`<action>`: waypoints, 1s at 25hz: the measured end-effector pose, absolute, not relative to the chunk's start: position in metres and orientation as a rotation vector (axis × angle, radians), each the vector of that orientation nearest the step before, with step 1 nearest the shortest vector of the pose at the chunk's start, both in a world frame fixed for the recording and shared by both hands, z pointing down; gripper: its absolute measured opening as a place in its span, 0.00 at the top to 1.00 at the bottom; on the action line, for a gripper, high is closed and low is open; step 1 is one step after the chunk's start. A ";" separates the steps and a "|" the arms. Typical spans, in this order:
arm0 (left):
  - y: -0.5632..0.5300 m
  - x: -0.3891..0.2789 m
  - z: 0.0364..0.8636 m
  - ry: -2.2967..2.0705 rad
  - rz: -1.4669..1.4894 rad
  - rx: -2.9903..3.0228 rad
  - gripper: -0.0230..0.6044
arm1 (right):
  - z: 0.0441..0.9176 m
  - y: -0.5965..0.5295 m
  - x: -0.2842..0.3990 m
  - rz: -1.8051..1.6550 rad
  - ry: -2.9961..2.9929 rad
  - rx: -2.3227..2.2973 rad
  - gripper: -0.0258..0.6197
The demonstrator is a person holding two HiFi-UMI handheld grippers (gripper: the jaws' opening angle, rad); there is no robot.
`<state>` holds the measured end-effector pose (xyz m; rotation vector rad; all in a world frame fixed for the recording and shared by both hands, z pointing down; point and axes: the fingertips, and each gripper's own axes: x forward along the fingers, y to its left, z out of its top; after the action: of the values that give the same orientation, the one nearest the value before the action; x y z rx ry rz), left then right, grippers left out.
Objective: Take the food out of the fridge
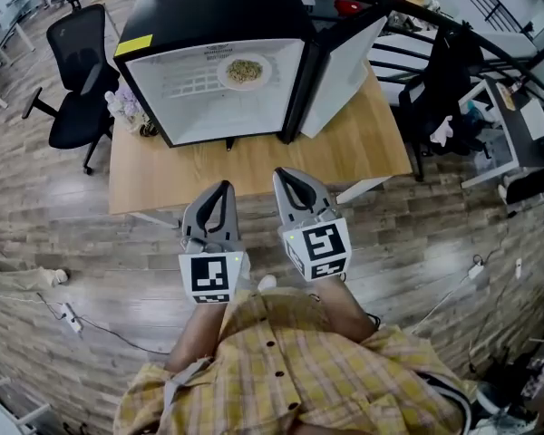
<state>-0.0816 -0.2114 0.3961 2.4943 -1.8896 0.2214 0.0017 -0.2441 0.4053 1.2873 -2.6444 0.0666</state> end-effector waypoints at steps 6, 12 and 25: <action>-0.249 -0.091 0.387 -1.889 0.182 2.536 0.95 | 0.404 -0.280 -0.008 0.047 -2.616 1.317 0.95; -0.277 -0.105 0.385 -1.892 0.177 2.541 0.95 | 0.405 -0.313 -0.029 0.095 -2.622 1.299 0.95; -0.322 -0.129 0.398 -1.834 0.193 2.557 0.95 | 0.444 -0.384 -0.075 -0.502 -2.204 1.003 0.92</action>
<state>-0.1295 -0.3218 0.3979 2.5572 -1.8340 0.1935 -0.0747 -0.3845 0.4440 1.0028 -2.2042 -0.5016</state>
